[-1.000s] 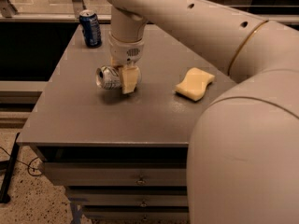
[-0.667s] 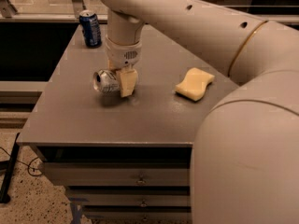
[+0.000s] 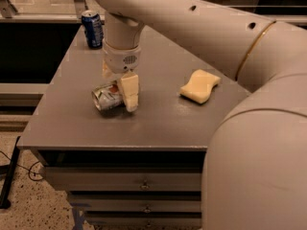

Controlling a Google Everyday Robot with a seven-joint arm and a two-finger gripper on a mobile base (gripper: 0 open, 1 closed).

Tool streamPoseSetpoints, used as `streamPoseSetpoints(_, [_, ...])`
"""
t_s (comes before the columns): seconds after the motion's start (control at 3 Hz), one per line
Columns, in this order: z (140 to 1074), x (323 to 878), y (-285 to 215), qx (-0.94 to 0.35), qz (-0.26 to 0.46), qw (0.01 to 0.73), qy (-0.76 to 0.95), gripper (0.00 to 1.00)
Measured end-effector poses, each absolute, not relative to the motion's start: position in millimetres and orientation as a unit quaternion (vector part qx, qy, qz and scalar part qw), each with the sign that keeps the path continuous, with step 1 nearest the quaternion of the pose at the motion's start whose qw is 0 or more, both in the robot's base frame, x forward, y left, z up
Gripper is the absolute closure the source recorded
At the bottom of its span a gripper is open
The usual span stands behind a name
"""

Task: Knock 7up can over

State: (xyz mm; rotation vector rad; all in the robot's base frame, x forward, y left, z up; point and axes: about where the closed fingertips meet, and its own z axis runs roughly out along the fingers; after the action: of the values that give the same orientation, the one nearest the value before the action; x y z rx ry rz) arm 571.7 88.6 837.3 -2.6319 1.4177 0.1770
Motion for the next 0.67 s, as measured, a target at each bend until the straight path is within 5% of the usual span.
streamPoseSetpoints(0.67, [849.4,560.0,98.6,-0.864,0.09,0.121,0.48,0.0])
